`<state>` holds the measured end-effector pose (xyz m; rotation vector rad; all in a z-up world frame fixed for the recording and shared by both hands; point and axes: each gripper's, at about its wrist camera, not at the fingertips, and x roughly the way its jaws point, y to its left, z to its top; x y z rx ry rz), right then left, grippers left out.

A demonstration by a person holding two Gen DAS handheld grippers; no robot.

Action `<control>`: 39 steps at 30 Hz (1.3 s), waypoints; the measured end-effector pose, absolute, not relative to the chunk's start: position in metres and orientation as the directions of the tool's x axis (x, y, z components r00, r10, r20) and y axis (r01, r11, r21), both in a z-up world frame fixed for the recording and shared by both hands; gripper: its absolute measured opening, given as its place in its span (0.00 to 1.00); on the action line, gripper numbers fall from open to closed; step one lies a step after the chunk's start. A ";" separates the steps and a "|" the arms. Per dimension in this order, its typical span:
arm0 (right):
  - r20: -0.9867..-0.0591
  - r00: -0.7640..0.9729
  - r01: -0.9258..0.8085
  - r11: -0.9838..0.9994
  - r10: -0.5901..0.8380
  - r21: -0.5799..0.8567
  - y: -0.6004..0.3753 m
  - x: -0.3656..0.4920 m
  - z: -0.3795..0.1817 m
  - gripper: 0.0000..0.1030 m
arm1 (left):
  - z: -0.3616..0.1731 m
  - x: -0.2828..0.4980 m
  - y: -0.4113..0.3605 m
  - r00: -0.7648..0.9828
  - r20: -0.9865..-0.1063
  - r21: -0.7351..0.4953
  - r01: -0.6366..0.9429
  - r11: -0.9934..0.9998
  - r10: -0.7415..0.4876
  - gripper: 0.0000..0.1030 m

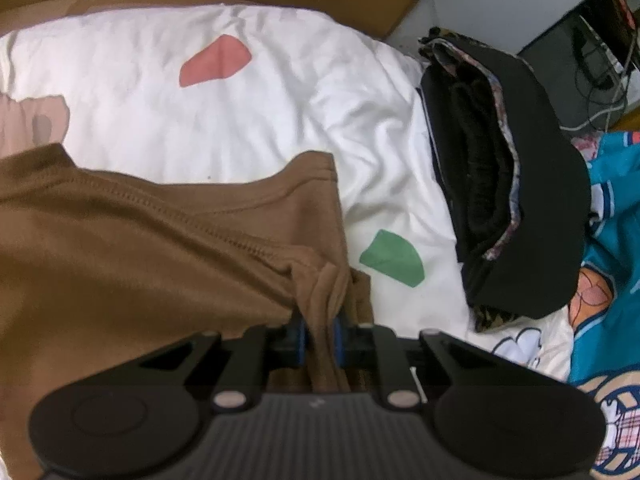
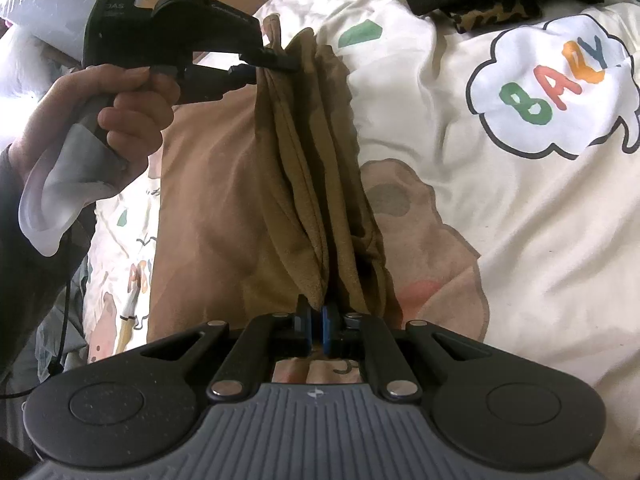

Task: Fold clothes

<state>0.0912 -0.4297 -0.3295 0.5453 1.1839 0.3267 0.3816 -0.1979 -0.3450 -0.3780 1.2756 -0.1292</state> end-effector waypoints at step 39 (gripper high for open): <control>-0.823 0.453 -0.021 0.927 0.343 0.374 -0.419 0.110 -0.297 0.38 | -0.295 0.233 -0.026 0.372 -0.900 -0.287 -0.115 0.951 -0.227 0.56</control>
